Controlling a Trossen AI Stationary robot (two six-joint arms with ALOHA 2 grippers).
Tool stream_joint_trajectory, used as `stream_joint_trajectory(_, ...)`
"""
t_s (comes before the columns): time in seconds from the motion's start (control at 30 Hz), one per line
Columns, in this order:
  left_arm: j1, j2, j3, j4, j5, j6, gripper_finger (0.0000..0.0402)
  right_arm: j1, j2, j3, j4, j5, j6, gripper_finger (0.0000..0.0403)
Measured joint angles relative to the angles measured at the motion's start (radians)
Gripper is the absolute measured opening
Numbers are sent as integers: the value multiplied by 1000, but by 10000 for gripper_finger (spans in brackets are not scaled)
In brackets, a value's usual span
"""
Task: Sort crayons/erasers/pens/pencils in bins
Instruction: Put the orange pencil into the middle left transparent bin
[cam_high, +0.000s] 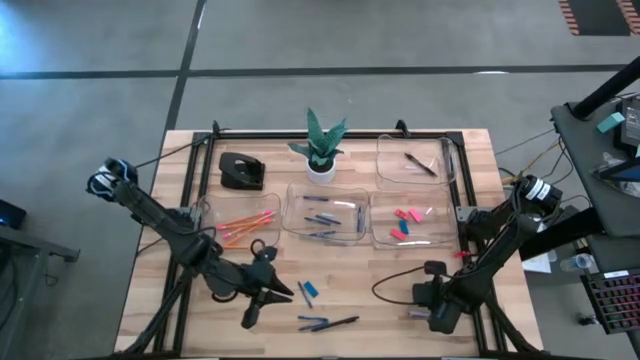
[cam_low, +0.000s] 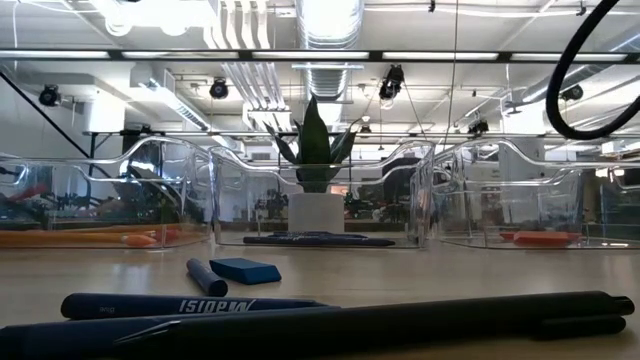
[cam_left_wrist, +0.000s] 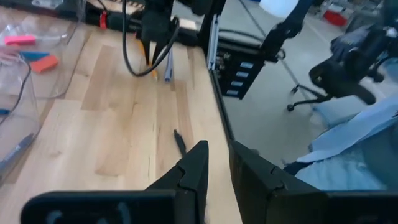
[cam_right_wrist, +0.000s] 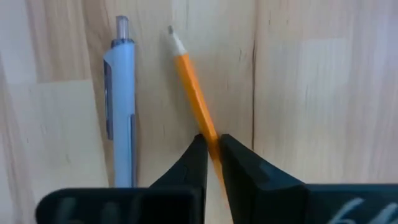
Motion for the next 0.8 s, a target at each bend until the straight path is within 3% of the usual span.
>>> stream_joint_trajectory(0.2,2,63,1,4,0,0,50,0,1,9,-3,37,-22,20)
stream_joint_trajectory(0.6,36,122,5,96,-1,1,50,-3,3,93,-9,214,-67,19)
stream_joint_trajectory(0.8,42,131,5,112,-22,31,50,-2,2,184,-25,383,-164,19)
